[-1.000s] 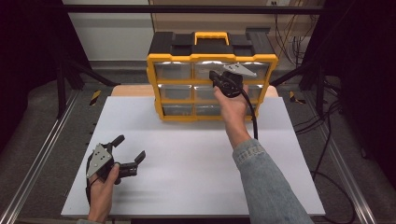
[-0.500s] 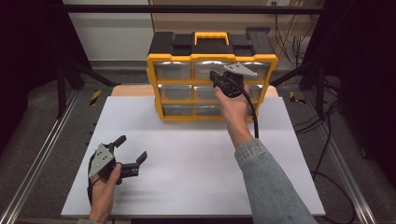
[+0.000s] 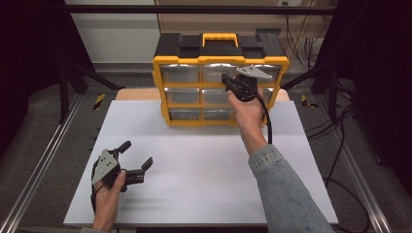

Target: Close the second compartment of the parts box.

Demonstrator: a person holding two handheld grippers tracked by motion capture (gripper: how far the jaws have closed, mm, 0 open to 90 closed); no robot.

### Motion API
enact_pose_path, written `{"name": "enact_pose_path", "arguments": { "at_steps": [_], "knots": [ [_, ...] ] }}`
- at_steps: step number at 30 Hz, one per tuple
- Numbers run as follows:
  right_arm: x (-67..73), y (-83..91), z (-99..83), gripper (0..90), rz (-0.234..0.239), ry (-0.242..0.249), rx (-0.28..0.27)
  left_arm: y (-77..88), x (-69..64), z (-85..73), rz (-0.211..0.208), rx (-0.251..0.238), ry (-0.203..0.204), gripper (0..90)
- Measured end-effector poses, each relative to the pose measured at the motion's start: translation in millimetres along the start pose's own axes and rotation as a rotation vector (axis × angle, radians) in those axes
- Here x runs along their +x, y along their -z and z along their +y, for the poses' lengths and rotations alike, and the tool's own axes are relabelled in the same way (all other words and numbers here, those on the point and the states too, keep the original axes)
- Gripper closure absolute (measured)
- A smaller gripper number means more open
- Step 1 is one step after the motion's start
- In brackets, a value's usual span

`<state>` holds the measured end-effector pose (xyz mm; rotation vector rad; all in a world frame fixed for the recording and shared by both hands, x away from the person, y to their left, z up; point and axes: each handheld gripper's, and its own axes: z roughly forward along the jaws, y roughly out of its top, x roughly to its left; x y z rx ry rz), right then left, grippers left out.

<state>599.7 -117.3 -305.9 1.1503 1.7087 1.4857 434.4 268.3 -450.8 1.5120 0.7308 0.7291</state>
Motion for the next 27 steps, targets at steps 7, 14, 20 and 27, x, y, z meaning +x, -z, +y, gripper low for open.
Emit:
{"name": "enact_pose_path", "arguments": {
  "at_steps": [7,14,20,27],
  "knots": [
    [-0.7,10.4,0.8,90.0,0.015,0.014,-0.003,-0.8,-0.7,-0.2,0.0,0.003,-0.003,1.1],
    [-0.6,19.6,-1.0,90.0,0.029,0.021,-0.004,0.8,0.2,0.3,0.004,0.001,-0.005,1.2],
    [2.6,27.2,-3.0,86.5,0.072,0.043,0.005,1.3,0.7,0.4,0.006,0.0,-0.005,1.1],
    [8.4,36.3,-2.4,71.7,0.118,0.082,-0.018,1.1,1.1,0.4,0.007,-0.001,-0.003,1.2]
  ]
}}
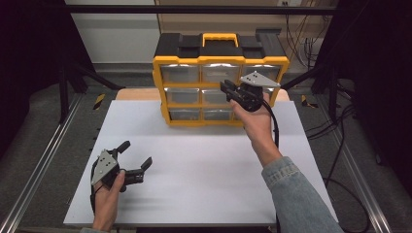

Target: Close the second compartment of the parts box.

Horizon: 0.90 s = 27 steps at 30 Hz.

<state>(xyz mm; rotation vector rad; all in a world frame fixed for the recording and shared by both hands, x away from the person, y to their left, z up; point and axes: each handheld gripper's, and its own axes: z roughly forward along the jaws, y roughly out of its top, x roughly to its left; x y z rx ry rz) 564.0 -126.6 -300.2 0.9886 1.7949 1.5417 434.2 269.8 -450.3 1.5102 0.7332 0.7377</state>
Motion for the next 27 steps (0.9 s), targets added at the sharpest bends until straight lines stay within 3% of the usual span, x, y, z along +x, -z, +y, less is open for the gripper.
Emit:
{"name": "enact_pose_path", "arguments": {
  "at_steps": [5,6,7,10,11,15,20,27],
  "knots": [
    [0.3,6.6,1.8,52.7,0.002,0.005,-0.011,-0.1,-0.1,0.0,0.0,0.001,-0.001,1.1],
    [0.3,6.6,1.8,52.7,0.002,0.005,-0.011,-0.1,-0.1,0.0,0.0,0.001,-0.001,1.2],
    [-0.3,9.2,1.9,44.2,0.019,-0.009,-0.016,-0.2,-0.1,-0.1,0.0,0.001,-0.001,1.2],
    [-0.2,11.7,2.2,37.8,0.033,-0.012,-0.024,-0.3,-0.2,-0.2,0.0,0.001,0.0,1.2],
    [0.9,15.7,2.5,31.7,0.055,-0.018,-0.038,-0.3,-0.2,-0.2,0.0,0.004,-0.003,1.1],
    [3.0,19.4,2.5,21.6,0.038,0.006,-0.039,-0.7,-0.7,-0.4,-0.001,0.008,-0.005,1.1],
    [4.0,21.6,0.8,13.1,0.004,0.016,-0.021,-0.9,-1.0,-0.5,-0.003,0.01,-0.006,1.2],
    [0.7,26.4,-3.6,9.8,0.028,0.006,-0.027,-0.5,-0.2,-0.6,-0.001,0.009,-0.004,1.1]
  ]
}}
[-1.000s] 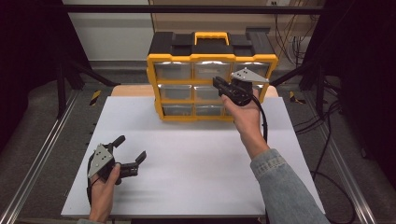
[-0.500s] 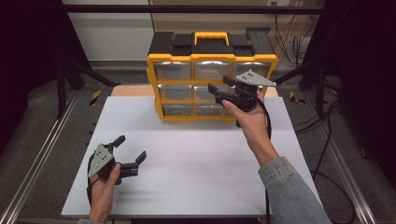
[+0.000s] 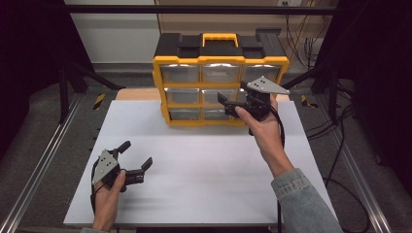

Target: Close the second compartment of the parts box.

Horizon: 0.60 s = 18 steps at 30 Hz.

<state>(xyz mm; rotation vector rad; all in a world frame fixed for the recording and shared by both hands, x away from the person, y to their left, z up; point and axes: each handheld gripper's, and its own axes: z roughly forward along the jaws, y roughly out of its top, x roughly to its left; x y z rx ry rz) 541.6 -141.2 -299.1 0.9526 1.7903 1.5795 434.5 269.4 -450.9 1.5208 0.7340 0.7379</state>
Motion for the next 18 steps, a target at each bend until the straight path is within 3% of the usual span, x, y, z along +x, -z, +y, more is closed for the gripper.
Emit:
{"name": "enact_pose_path", "arguments": {
  "at_steps": [18],
  "knots": [
    [-7.6,32.2,-13.0,6.5,-0.005,0.028,-0.01,-1.0,-1.0,-0.3,-0.002,0.006,-0.005,1.1]
  ]
}}
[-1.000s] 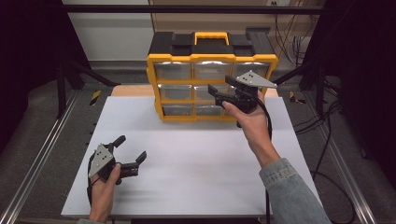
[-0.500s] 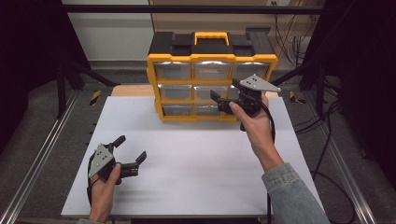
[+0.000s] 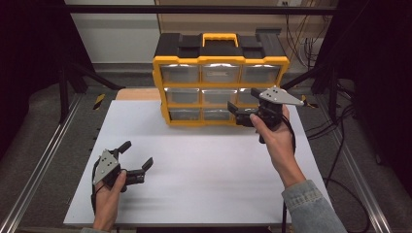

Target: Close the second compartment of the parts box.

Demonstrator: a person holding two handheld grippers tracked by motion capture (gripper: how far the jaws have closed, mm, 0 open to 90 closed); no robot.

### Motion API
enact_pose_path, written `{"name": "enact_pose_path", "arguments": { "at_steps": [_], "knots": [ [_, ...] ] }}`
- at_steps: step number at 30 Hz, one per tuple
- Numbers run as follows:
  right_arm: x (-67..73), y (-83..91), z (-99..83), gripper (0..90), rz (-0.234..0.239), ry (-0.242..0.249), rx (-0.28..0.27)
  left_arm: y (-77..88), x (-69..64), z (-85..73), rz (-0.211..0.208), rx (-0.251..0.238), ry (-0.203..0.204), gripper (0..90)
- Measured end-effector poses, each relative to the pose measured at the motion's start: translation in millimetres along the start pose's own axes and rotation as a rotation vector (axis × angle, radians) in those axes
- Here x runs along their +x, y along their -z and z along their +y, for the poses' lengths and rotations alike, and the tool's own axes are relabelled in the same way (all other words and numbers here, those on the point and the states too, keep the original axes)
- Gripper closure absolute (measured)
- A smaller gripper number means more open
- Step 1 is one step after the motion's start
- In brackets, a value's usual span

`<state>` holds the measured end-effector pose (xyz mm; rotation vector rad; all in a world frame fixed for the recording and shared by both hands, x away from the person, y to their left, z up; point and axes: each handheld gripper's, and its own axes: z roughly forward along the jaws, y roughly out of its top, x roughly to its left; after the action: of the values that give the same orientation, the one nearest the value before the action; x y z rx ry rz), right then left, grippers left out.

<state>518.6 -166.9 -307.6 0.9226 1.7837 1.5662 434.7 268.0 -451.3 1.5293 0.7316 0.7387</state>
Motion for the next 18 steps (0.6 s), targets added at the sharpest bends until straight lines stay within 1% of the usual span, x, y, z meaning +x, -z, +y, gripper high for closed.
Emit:
{"name": "enact_pose_path", "arguments": {
  "at_steps": [7,9,18],
  "knots": [
    [-1.9,6.6,-1.7,6.5,-0.001,-0.007,0.001,0.3,0.2,0.0,0.001,-0.001,0.001,1.1],
    [-2.3,7.4,-2.5,6.5,0.0,0.001,0.003,0.3,0.3,0.0,0.001,-0.001,0.001,1.1],
    [-3.8,14.7,-6.9,5.6,0.005,-0.004,0.009,0.5,0.4,0.0,0.003,-0.001,0.002,1.1]
  ]
}}
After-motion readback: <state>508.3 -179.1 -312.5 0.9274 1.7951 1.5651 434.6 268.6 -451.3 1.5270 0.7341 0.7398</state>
